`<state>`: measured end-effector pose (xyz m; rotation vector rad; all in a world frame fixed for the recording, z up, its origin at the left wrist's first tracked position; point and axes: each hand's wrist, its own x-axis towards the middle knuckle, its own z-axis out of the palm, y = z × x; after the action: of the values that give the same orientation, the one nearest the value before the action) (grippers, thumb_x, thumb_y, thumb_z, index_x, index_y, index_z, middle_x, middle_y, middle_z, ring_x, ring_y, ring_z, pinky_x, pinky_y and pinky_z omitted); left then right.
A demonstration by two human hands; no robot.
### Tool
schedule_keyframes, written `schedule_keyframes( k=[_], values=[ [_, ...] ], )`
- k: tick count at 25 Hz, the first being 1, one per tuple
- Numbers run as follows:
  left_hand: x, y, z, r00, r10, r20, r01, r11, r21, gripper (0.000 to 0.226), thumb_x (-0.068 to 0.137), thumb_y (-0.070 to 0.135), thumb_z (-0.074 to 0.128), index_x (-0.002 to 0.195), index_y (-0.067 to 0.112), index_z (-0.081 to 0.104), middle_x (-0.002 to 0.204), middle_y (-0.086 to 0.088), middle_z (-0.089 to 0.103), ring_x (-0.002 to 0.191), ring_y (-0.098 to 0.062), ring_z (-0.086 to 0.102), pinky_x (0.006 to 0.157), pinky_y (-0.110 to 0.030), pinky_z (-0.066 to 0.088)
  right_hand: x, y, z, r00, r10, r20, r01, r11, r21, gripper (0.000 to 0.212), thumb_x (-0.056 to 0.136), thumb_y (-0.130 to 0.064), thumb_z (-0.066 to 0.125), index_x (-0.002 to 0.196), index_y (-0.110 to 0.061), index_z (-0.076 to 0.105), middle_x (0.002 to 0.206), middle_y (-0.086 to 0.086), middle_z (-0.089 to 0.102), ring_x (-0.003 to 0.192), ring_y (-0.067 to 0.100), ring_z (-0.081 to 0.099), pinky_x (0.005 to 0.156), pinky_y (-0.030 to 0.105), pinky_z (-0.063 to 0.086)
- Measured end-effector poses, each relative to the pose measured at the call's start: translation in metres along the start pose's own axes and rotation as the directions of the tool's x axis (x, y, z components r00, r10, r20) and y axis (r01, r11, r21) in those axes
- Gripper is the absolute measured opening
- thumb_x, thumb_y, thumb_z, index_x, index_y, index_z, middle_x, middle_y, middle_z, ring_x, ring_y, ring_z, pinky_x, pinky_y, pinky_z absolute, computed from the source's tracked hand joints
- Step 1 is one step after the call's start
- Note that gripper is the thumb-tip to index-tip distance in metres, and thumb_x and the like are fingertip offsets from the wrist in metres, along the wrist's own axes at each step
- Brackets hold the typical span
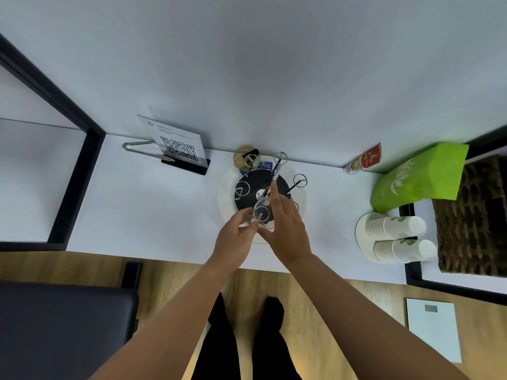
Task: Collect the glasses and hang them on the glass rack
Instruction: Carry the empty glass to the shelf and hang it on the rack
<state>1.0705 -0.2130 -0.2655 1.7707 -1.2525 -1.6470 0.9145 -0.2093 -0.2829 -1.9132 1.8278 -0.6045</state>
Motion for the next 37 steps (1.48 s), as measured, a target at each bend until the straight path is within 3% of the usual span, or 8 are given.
schedule_keyframes(
  k=[4,13,22,27,31,33,37],
  values=[
    [-0.005,-0.005,0.006,1.0,-0.008,0.006,0.008,1.0,-0.022,0.034,0.104,0.039,0.058,0.139,0.036,0.058,0.131,0.02,0.065,0.109,0.011,0.059,0.086,-0.015,0.043,-0.003,0.004,-0.008,0.999,-0.022,0.029,0.022,1.0,-0.003,0.121,0.083,-0.027,0.089,0.168,-0.029,0.002,0.136,0.001,0.053,0.123,0.02,0.049,0.103,0.05,0.053],
    [-0.002,-0.013,0.0,1.0,-0.024,0.0,0.024,0.999,-0.021,0.036,0.105,0.036,0.059,0.141,0.033,0.057,0.133,0.018,0.064,0.112,0.01,0.058,0.089,-0.018,0.045,-0.002,-0.002,0.001,0.998,-0.031,0.056,0.033,0.999,-0.039,0.117,0.084,-0.027,0.089,0.166,-0.031,0.005,0.132,0.004,0.058,0.129,0.024,0.055,0.126,0.056,0.027],
    [0.002,-0.014,-0.002,0.999,-0.032,0.008,0.032,0.999,-0.007,0.035,0.105,0.035,0.057,0.14,0.034,0.057,0.133,0.016,0.063,0.113,0.007,0.058,0.09,-0.019,0.044,0.001,0.001,0.003,0.998,-0.044,0.036,0.048,0.99,-0.131,0.12,0.079,-0.033,0.091,0.167,-0.033,0.01,0.13,0.004,0.056,0.131,0.025,0.052,0.125,0.057,0.026],
    [0.004,-0.013,-0.003,0.999,-0.048,0.012,0.048,0.998,0.029,0.035,0.105,0.036,0.057,0.14,0.036,0.055,0.128,0.021,0.06,0.103,0.015,0.054,0.087,-0.018,0.043,0.001,0.0,-0.002,0.997,-0.019,0.07,0.029,0.99,-0.139,0.118,0.078,-0.039,0.091,0.167,-0.031,0.014,0.141,0.009,0.054,0.139,0.03,0.048,0.127,0.051,0.019],
    [-0.005,-0.009,-0.007,0.998,-0.059,0.027,0.058,0.997,0.048,0.03,0.105,0.035,0.057,0.134,0.041,0.055,0.13,0.021,0.059,0.103,0.014,0.055,0.082,-0.012,0.041,-0.002,-0.005,-0.017,0.995,0.002,0.099,0.013,0.989,-0.149,0.118,0.076,-0.04,0.093,0.167,-0.028,0.019,0.149,0.011,0.05,0.145,0.031,0.042,0.128,0.054,0.02],
    [-0.015,-0.005,-0.014,1.0,-0.019,0.006,0.018,0.993,0.117,0.032,0.104,0.034,0.057,0.136,0.038,0.056,0.133,0.019,0.061,0.108,0.006,0.058,0.084,-0.014,0.042,-0.005,-0.007,-0.029,0.991,0.024,0.131,-0.001,0.985,-0.174,0.115,0.078,-0.043,0.09,0.167,-0.029,0.018,0.155,0.01,0.045,0.15,0.03,0.035,0.128,0.055,0.018],
    [-0.026,0.022,-0.038,0.983,0.183,-0.016,-0.171,0.942,0.287,0.031,0.103,0.03,0.058,0.134,0.029,0.065,0.13,0.015,0.067,0.116,-0.002,0.061,0.099,-0.03,0.051,-0.014,-0.01,-0.064,0.983,0.063,0.175,-0.034,0.986,-0.165,0.094,0.093,-0.047,0.074,0.167,-0.033,0.017,0.164,0.01,0.036,0.155,0.029,0.027,0.128,0.051,0.02]
  ],
)
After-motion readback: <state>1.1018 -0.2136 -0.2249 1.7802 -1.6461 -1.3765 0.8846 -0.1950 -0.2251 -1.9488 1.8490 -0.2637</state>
